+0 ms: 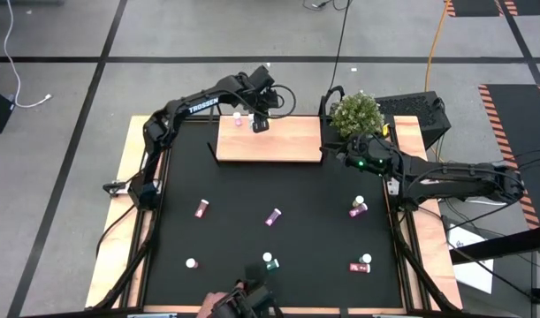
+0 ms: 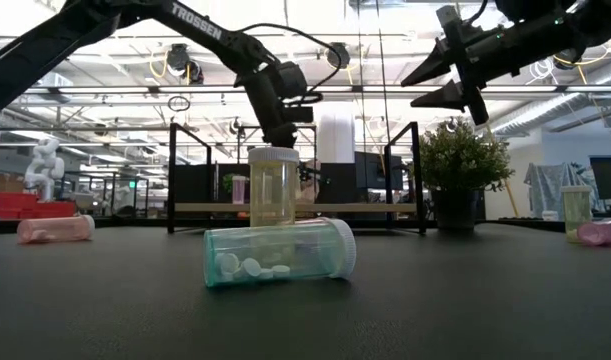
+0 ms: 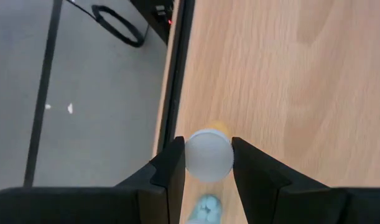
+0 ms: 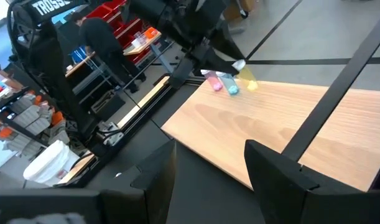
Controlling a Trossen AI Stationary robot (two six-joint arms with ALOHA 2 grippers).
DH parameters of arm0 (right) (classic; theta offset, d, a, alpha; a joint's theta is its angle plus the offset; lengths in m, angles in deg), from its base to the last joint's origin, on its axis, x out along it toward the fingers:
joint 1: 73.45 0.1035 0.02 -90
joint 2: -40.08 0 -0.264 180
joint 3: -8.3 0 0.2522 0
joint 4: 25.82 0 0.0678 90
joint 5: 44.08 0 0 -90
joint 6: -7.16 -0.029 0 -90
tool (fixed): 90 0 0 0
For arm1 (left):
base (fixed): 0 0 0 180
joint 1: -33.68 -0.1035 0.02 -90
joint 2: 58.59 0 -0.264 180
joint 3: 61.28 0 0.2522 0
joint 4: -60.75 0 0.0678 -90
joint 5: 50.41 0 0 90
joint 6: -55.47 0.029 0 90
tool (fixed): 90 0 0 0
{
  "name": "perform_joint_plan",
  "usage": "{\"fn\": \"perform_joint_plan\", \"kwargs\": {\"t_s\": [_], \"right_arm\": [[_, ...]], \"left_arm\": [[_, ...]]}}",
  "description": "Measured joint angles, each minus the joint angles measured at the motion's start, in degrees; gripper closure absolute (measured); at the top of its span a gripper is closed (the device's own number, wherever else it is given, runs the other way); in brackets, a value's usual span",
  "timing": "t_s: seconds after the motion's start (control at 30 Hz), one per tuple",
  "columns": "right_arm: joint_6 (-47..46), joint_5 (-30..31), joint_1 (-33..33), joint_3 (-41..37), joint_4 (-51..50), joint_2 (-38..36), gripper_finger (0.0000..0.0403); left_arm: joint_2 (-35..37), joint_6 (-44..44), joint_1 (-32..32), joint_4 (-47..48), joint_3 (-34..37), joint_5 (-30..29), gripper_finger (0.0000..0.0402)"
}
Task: Pick and place medicine bottles onto shelf by color
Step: Put the top left yellow medicine bottle on the shelf
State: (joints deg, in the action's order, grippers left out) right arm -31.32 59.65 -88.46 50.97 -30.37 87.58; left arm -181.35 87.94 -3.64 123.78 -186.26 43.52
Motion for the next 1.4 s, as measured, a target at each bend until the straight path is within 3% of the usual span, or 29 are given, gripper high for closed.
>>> {"fn": "perform_joint_plan", "kwargs": {"t_s": [0.37,1.4], "right_arm": [[0.77,1.37,-0.46,0.0,-0.65,0.0,0.0218],[0.82,1.21,-0.44,0.0,-0.68,0.0,0.0218]], "left_arm": [[0.14,6.81,0.32,0.32,1.01,-1.01,0.0282],[0.15,7.93,-0.63,-2.37,1.31,0.13,0.0282]]}}
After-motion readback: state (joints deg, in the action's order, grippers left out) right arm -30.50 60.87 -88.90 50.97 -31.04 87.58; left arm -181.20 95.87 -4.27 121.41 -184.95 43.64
